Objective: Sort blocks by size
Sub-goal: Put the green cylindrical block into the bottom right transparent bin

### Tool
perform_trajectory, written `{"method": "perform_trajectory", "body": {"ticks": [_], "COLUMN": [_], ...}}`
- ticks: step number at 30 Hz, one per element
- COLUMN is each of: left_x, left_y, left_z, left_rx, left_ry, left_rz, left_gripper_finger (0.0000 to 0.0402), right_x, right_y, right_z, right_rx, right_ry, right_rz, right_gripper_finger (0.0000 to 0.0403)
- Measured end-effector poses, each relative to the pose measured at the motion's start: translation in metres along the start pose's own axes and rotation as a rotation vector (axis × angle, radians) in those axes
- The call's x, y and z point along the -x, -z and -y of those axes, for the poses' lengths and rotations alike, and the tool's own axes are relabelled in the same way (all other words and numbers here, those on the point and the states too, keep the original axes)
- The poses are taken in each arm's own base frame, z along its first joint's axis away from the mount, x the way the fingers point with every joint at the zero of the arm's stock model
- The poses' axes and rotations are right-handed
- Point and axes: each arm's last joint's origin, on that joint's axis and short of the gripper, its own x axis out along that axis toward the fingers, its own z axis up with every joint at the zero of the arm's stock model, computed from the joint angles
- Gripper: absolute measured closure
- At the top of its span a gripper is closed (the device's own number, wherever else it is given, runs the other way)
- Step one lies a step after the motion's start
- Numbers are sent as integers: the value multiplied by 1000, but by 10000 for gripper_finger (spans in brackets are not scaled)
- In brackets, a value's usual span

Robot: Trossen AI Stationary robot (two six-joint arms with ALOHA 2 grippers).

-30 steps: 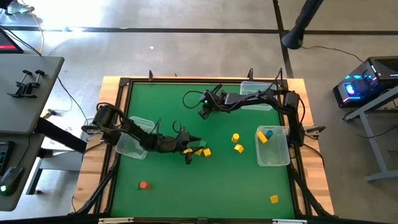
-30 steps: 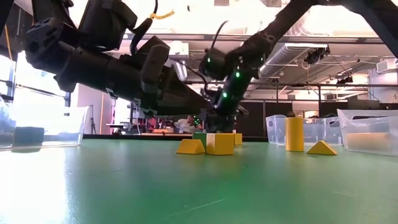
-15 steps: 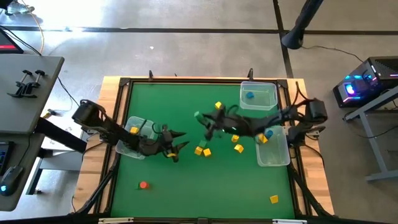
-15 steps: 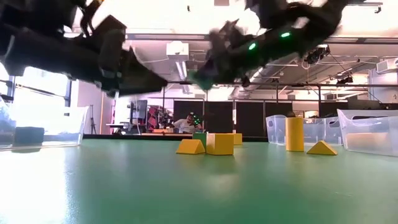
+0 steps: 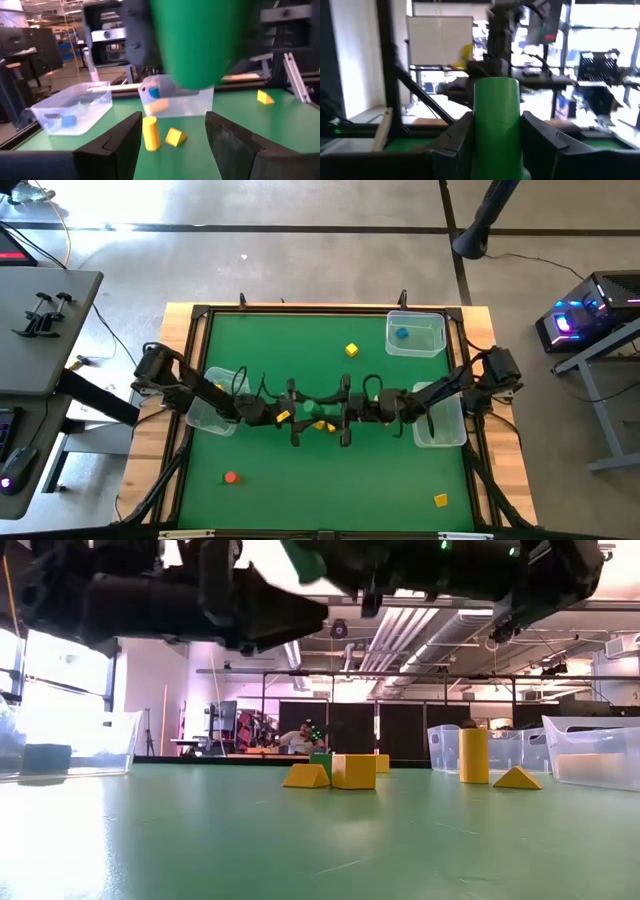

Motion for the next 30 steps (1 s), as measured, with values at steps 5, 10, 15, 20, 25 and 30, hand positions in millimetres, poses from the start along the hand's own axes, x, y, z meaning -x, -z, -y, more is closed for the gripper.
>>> {"method": "perform_trajectory", "body": {"ticks": [5, 10, 15, 20, 25, 30], "left_x": [-2, 2, 5, 6, 6, 6], "left_y": [-6, -16, -22, -23, -23, -23], "left_z": [0, 7, 13, 13, 13, 13], "left_rx": [52, 43, 20, 48, 58, 60], "left_ry": [22, 69, 79, 49, 48, 67], "left_rz": [47, 141, 199, 205, 206, 209], "left_gripper_finger": [181, 183, 183, 184, 211, 272], "right_x": [1, 3, 3, 3, 3, 3], "right_y": [-5, -4, -2, -2, -2, -1], "right_z": [-12, -18, -19, -19, -19, -19], "right_rx": [26, 39, 39, 35, 35, 34], "right_ry": [-1, 36, 41, 43, 43, 42], "right_rz": [20, 7, 1, 2, 3, -7], "right_gripper_finger": [274, 274, 274, 274, 274, 272]}}
